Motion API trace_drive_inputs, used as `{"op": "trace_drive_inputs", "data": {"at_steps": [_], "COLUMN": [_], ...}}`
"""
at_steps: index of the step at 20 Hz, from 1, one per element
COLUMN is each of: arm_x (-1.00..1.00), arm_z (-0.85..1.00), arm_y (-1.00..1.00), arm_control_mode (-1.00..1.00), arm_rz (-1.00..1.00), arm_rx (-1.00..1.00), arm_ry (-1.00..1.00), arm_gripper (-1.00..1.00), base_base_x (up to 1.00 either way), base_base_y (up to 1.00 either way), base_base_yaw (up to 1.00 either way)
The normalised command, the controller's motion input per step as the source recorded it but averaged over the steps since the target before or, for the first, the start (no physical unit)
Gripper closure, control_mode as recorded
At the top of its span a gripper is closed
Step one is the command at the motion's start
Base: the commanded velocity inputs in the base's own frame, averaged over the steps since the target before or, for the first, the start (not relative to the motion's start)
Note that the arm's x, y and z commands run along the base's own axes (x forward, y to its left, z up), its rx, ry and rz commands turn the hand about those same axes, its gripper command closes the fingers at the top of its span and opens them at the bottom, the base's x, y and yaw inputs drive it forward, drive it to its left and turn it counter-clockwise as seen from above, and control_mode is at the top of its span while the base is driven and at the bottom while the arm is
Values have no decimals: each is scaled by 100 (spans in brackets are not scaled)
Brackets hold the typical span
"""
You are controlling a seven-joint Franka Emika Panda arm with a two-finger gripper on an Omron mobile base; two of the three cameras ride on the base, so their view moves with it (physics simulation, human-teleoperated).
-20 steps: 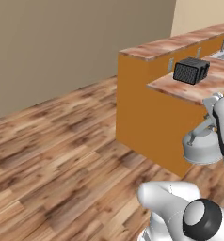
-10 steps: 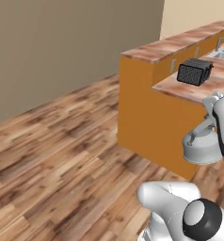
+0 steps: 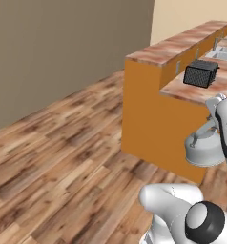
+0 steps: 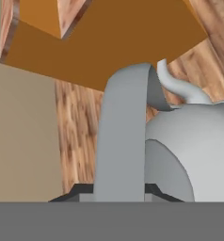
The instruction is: The kettle is done boiling. Turn off the stove, then wait for 300 timesteps before moving the kettle to the dining table.
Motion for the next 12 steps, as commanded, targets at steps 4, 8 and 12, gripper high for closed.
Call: {"op": "trace_drive_inputs", "data": {"at_steps": [4,8,12], "arm_x": [0,0,0], "arm_z": [0,0,0], "arm_y": [0,0,0], "arm_control_mode": [100,100,100], "arm_rz": [0,0,0], "arm_rx": [0,0,0], "arm_ry": [0,0,0], "arm_gripper": [100,100,100], "base_base_x": [20,21,20], "base_base_y": [67,69,65], "base_base_yaw": [-21,-21,-21]}}
